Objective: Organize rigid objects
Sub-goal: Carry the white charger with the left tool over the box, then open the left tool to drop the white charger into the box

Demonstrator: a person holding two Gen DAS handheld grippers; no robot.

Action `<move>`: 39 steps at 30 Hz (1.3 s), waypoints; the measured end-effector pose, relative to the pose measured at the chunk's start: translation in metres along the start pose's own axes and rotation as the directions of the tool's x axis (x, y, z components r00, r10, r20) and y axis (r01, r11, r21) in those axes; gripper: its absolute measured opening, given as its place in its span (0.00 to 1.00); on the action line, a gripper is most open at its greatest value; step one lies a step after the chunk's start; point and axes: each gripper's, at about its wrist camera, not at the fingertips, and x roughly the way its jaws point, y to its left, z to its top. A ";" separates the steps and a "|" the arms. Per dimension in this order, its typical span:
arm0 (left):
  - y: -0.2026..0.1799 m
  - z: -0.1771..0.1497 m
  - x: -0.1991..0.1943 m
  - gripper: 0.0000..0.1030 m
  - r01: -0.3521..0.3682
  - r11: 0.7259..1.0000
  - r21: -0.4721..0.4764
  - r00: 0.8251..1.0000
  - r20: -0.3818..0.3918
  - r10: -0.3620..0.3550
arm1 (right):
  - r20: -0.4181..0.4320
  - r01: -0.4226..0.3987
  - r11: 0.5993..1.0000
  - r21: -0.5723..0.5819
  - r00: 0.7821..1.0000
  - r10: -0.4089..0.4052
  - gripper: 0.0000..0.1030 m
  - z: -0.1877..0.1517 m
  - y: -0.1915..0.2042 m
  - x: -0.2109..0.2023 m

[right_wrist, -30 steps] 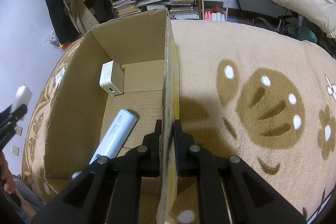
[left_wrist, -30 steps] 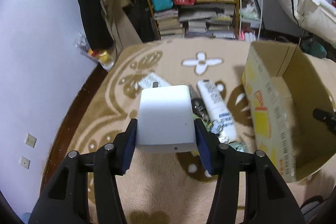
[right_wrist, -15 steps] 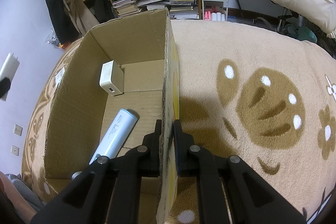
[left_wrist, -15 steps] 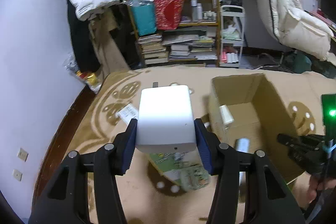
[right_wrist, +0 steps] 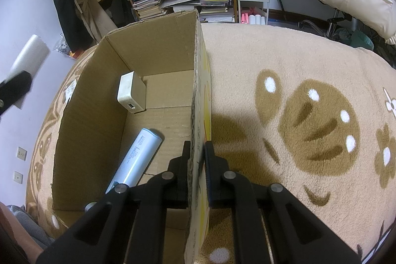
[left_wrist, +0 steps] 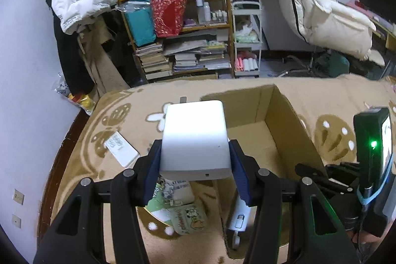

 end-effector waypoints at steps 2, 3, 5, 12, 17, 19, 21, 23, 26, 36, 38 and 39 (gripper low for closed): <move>-0.006 -0.003 0.006 0.50 0.006 1.000 0.013 1.000 -0.015 -0.005 | -0.001 0.000 1.000 0.001 1.000 0.000 0.10 0.000 0.000 0.000; -0.007 -0.005 0.008 0.50 0.011 1.000 0.014 1.000 -0.020 -0.011 | -0.001 0.000 1.000 0.000 1.000 0.000 0.10 0.000 0.000 0.000; -0.012 -0.006 0.012 0.50 0.021 1.000 0.019 0.999 -0.031 -0.021 | -0.001 0.001 1.000 0.000 1.000 -0.001 0.10 -0.001 0.000 0.000; -0.031 -0.011 0.020 0.50 0.055 0.997 0.048 0.997 -0.063 -0.052 | -0.001 -0.001 1.000 0.000 1.000 0.001 0.10 0.000 0.000 0.000; -0.041 -0.012 0.025 0.50 0.067 0.996 0.057 0.995 -0.073 -0.062 | -0.002 -0.002 1.000 0.002 1.000 0.002 0.10 0.000 0.000 0.000; -0.046 -0.013 0.028 0.50 0.057 0.996 0.065 0.996 -0.078 -0.052 | -0.002 -0.002 1.000 0.002 1.000 0.002 0.10 0.000 0.000 0.000; -0.048 -0.015 0.032 0.50 0.055 0.996 0.066 0.994 -0.096 -0.048 | -0.003 -0.003 1.000 0.003 1.000 0.003 0.10 -0.001 0.000 0.000; -0.049 -0.017 0.035 0.50 0.059 0.997 0.058 0.993 -0.107 -0.052 | -0.004 -0.004 1.000 0.006 1.000 0.004 0.10 -0.002 -0.001 0.001; -0.049 -0.019 0.037 0.50 0.047 0.997 0.065 0.993 -0.109 -0.040 | -0.005 -0.005 1.000 0.006 1.000 0.005 0.10 -0.003 0.000 0.001; -0.054 -0.022 0.030 0.47 0.033 0.994 0.100 0.996 -0.084 -0.024 | -0.005 -0.001 1.000 0.000 1.000 0.001 0.10 -0.003 0.000 0.000; -0.050 -0.017 0.024 0.47 0.042 0.995 0.088 0.997 -0.075 -0.036 | -0.007 -0.002 1.000 0.000 1.000 0.002 0.10 -0.005 0.000 0.000; -0.049 -0.015 0.022 0.47 0.039 0.995 0.086 0.997 -0.070 -0.033 | -0.007 -0.004 1.000 0.004 1.000 0.004 0.10 -0.005 -0.001 -0.001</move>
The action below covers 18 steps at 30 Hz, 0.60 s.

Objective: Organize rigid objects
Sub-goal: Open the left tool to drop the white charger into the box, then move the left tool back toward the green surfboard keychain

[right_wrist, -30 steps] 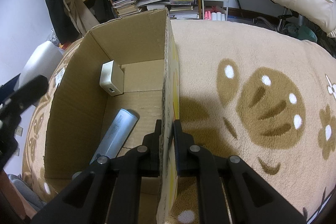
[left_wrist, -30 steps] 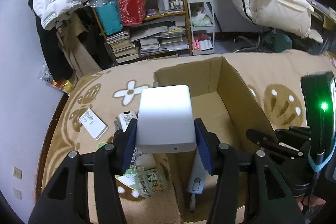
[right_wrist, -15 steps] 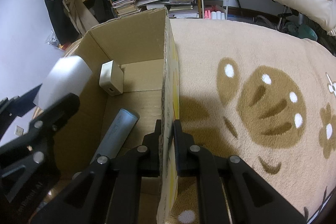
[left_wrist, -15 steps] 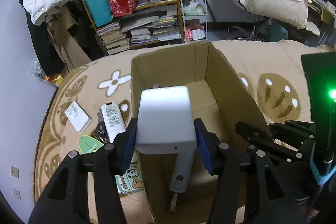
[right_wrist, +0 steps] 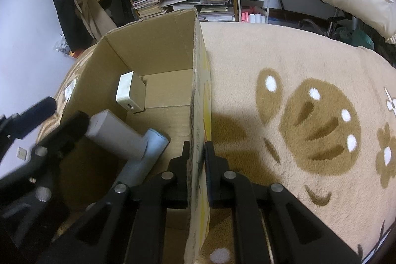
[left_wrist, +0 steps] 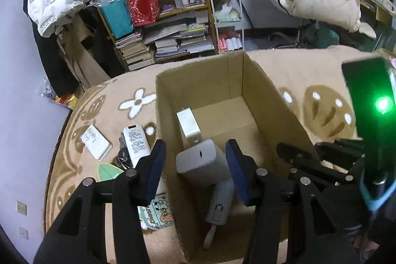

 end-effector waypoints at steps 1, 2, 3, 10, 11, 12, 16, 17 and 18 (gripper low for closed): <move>0.002 0.001 -0.003 0.47 -0.006 1.000 0.001 1.000 0.006 0.006 | -0.001 -0.003 1.000 0.004 1.000 0.003 0.10 0.000 -0.001 0.000; 0.004 0.001 -0.006 0.48 -0.018 1.000 0.004 1.000 0.013 0.018 | -0.001 -0.004 1.000 0.005 1.000 0.004 0.10 0.000 -0.001 -0.001; 0.009 0.001 -0.011 0.48 -0.041 0.999 0.002 0.999 0.021 0.041 | -0.002 -0.001 1.000 0.002 1.000 0.001 0.10 0.000 -0.002 -0.001; 0.048 0.006 -0.038 0.84 -0.092 0.993 -0.078 0.994 0.058 0.097 | -0.003 0.001 1.000 -0.002 1.000 -0.001 0.10 0.001 -0.004 0.000; 0.053 0.006 -0.041 0.94 -0.100 0.992 -0.078 0.992 0.066 0.105 | -0.004 0.001 1.000 0.001 1.000 -0.001 0.10 0.001 -0.004 0.000; 0.058 0.005 -0.042 0.98 -0.104 0.991 -0.080 0.991 0.075 0.110 | -0.005 0.000 1.000 0.003 1.000 0.000 0.10 0.001 -0.005 -0.001; 0.078 -0.003 -0.039 0.99 -0.123 0.989 -0.076 0.989 0.072 0.129 | -0.006 -0.001 1.000 0.004 1.000 0.001 0.10 0.001 -0.005 -0.001; 0.085 -0.007 -0.035 0.99 -0.133 0.988 -0.076 0.989 0.058 0.138 | -0.005 -0.002 1.000 0.006 1.000 0.002 0.10 0.001 -0.005 -0.001; 0.090 -0.011 -0.032 0.99 -0.135 0.987 -0.082 0.989 0.048 0.139 | -0.007 -0.005 1.000 0.010 1.000 0.005 0.10 0.001 -0.005 -0.001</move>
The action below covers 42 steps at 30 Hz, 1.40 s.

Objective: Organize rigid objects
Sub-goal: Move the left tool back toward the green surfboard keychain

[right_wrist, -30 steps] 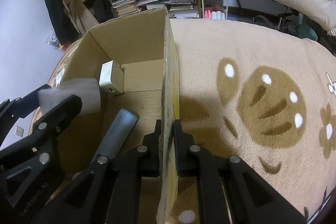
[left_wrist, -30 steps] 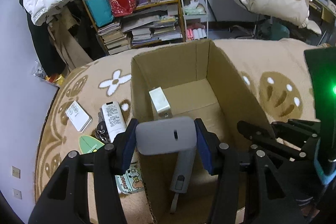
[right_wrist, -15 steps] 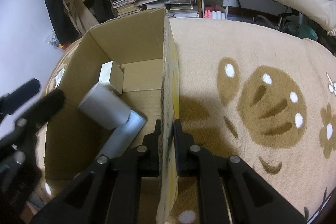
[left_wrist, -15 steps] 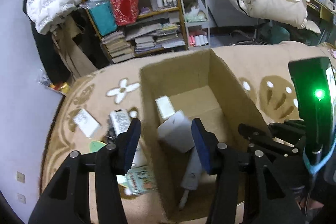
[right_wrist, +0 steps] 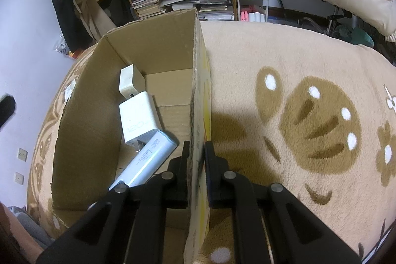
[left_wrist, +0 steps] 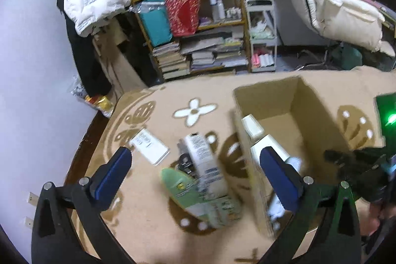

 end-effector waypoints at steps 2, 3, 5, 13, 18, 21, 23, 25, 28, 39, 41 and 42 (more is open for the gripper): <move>0.012 -0.009 0.007 0.99 0.014 0.999 -0.029 1.000 -0.016 -0.015 | -0.001 -0.002 1.000 0.001 1.000 0.002 0.10 0.000 0.000 0.000; 0.018 -0.013 0.012 0.99 0.014 0.999 -0.048 0.999 -0.029 -0.016 | -0.001 0.000 1.000 -0.001 1.000 0.000 0.10 0.000 0.000 0.000; 0.029 -0.020 0.021 0.99 0.001 0.997 -0.075 0.999 -0.051 -0.005 | -0.001 0.003 1.000 -0.005 1.000 -0.003 0.10 0.000 0.001 0.000; 0.059 -0.039 0.054 0.99 0.011 0.981 -0.192 0.993 -0.116 -0.034 | -0.004 0.003 1.000 -0.004 1.000 -0.003 0.10 0.003 0.001 0.001; 0.065 -0.049 0.080 0.99 -0.034 0.975 -0.219 0.987 -0.160 -0.001 | -0.013 0.010 1.000 -0.012 1.000 -0.010 0.10 0.004 0.002 0.003; 0.064 -0.058 0.092 0.99 -0.067 0.969 -0.238 0.984 -0.176 0.024 | -0.015 0.011 1.000 -0.012 1.000 -0.011 0.10 0.004 0.002 0.004; 0.063 -0.066 0.101 0.99 -0.062 0.965 -0.254 0.980 -0.200 0.010 | -0.014 0.010 1.000 -0.013 1.000 -0.011 0.10 0.004 0.002 0.004; 0.062 -0.074 0.113 0.99 -0.064 0.958 -0.279 0.972 -0.234 -0.004 | -0.014 0.011 1.000 -0.013 1.000 -0.011 0.10 0.004 0.002 0.004; 0.060 -0.084 0.125 0.99 -0.069 0.953 -0.293 0.962 -0.272 -0.014 | -0.014 0.010 1.000 -0.012 1.000 -0.010 0.10 0.004 0.002 0.004; 0.056 -0.091 0.137 0.96 -0.069 0.956 -0.286 0.954 -0.299 -0.020 | -0.014 0.011 1.000 -0.014 1.000 -0.011 0.10 0.004 0.002 0.004; 0.054 -0.091 0.138 0.90 -0.047 0.956 -0.288 0.954 -0.297 -0.042 | -0.014 0.011 1.000 -0.014 1.000 -0.011 0.10 0.004 0.002 0.004; 0.054 -0.091 0.138 0.88 -0.032 0.954 -0.298 0.953 -0.296 -0.060 | -0.014 0.010 1.000 -0.014 1.000 -0.010 0.10 0.004 0.002 0.004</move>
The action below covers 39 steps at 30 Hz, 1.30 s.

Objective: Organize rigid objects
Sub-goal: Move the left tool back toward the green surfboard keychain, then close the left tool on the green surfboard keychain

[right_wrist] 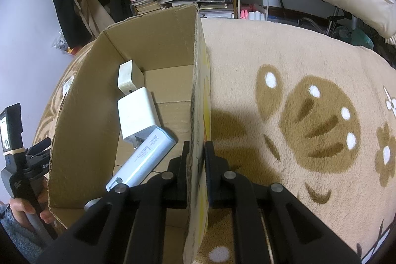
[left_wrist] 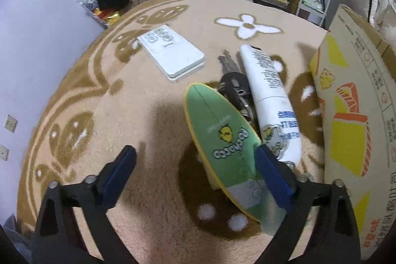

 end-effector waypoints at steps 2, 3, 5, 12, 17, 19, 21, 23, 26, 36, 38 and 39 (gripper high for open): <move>0.000 0.000 -0.001 0.81 0.025 1.000 -0.007 1.000 -0.001 -0.025 | 0.000 0.000 1.000 0.000 1.000 0.000 0.10 0.000 0.000 0.000; -0.001 -0.001 -0.001 0.80 0.027 1.000 -0.003 1.000 0.004 -0.027 | 0.000 -0.001 1.000 0.001 1.000 0.001 0.10 0.000 0.000 0.000; -0.003 -0.001 -0.003 0.76 0.023 1.000 0.009 1.000 0.012 -0.023 | 0.000 0.000 1.000 0.001 1.000 0.000 0.10 0.000 0.000 0.000; -0.015 -0.004 -0.008 0.42 0.101 0.994 0.032 0.995 0.000 -0.101 | 0.000 0.000 1.000 0.001 1.000 0.000 0.10 0.000 0.000 0.000; -0.021 -0.005 -0.015 0.30 0.103 0.994 0.046 0.995 0.009 -0.103 | -0.004 0.008 1.000 -0.008 1.000 -0.008 0.10 -0.001 0.000 0.001; -0.021 -0.004 -0.020 0.24 0.115 0.993 0.037 0.993 0.015 -0.116 | -0.007 0.012 1.000 -0.012 1.000 -0.012 0.10 -0.001 0.000 0.002; -0.021 -0.003 -0.024 0.20 0.125 0.992 0.036 0.992 0.026 -0.126 | -0.007 0.011 1.000 -0.010 1.000 -0.011 0.10 -0.001 -0.001 0.002; -0.023 -0.003 -0.028 0.15 0.132 0.990 0.040 0.990 0.035 -0.133 | -0.005 0.011 1.000 -0.009 1.000 -0.011 0.10 0.000 0.000 0.002; -0.027 -0.002 -0.031 0.09 0.165 0.985 0.041 0.986 0.032 -0.166 | -0.005 0.011 1.000 -0.008 1.000 -0.011 0.10 0.000 -0.001 0.002; -0.040 0.000 -0.036 0.07 0.094 0.993 0.071 0.995 0.037 -0.097 | -0.005 0.014 1.000 -0.013 1.000 -0.014 0.09 0.002 -0.001 0.002; -0.041 0.001 -0.045 0.07 0.067 0.994 0.086 0.995 0.064 -0.072 | -0.005 0.014 1.000 -0.013 1.000 -0.014 0.09 0.002 -0.002 0.002; -0.041 0.002 -0.049 0.07 0.070 0.994 0.087 0.994 0.076 -0.077 | -0.005 0.014 1.000 -0.013 1.000 -0.014 0.09 0.002 -0.001 0.002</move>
